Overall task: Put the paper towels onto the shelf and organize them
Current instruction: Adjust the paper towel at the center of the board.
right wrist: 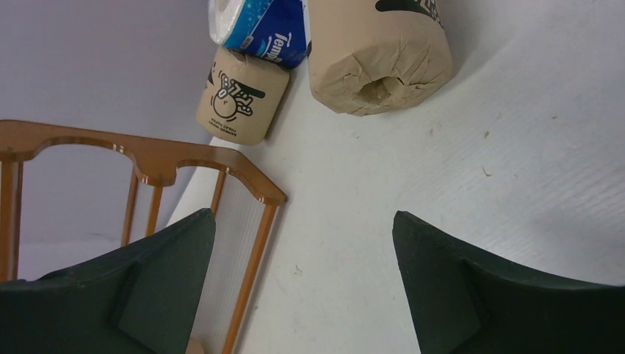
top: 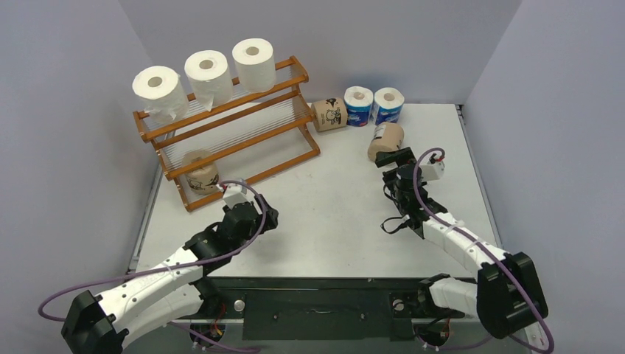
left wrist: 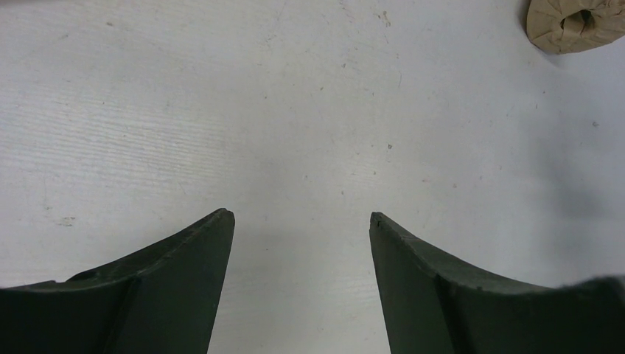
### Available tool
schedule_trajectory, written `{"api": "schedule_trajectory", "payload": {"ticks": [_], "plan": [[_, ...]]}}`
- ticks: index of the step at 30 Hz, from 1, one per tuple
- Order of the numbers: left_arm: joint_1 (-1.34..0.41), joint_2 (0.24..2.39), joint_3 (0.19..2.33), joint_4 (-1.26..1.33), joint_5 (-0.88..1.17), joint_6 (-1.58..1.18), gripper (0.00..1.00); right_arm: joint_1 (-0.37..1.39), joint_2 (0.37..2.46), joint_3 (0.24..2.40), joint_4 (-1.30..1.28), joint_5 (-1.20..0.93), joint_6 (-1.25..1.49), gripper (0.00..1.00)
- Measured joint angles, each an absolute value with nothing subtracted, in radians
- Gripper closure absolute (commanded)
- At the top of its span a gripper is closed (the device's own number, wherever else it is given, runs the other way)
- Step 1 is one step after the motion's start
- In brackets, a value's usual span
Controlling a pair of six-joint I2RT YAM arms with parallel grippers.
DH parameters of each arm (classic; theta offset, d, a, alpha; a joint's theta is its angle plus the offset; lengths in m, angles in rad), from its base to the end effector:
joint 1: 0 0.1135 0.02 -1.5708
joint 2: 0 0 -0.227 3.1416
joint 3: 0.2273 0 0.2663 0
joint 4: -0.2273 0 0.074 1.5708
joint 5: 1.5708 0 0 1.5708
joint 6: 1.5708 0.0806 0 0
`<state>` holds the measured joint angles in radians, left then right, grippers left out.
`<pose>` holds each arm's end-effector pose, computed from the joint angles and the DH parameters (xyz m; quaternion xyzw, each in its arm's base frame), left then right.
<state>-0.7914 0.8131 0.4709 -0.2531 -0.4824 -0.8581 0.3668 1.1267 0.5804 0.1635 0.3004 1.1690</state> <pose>0.2016 -0.1508 0.1663 -0.1405 0.8536 -0.1910 0.4638 0.3030 0.0908 0.1786 0.3970 0.7216 0.2952 0.4842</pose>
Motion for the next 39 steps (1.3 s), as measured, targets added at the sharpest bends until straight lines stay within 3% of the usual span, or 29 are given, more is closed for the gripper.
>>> {"api": "schedule_trajectory", "payload": {"ticks": [18, 30, 39], "plan": [[-0.791, 0.778, 0.4, -0.207, -0.437, -0.915, 0.34, 0.314, 1.624, 0.663, 0.524, 0.396, 1.534, 0.15], [-0.791, 0.75, 0.38, -0.204, -0.452, -0.921, 0.33, 0.313, 1.755, 0.751, 0.619, 0.396, 1.582, 0.15], [-0.791, 0.761, 0.363, -0.181, -0.463, -0.921, 0.33, 0.302, 1.811, 0.789, 0.642, 0.406, 1.582, 0.25]]}}
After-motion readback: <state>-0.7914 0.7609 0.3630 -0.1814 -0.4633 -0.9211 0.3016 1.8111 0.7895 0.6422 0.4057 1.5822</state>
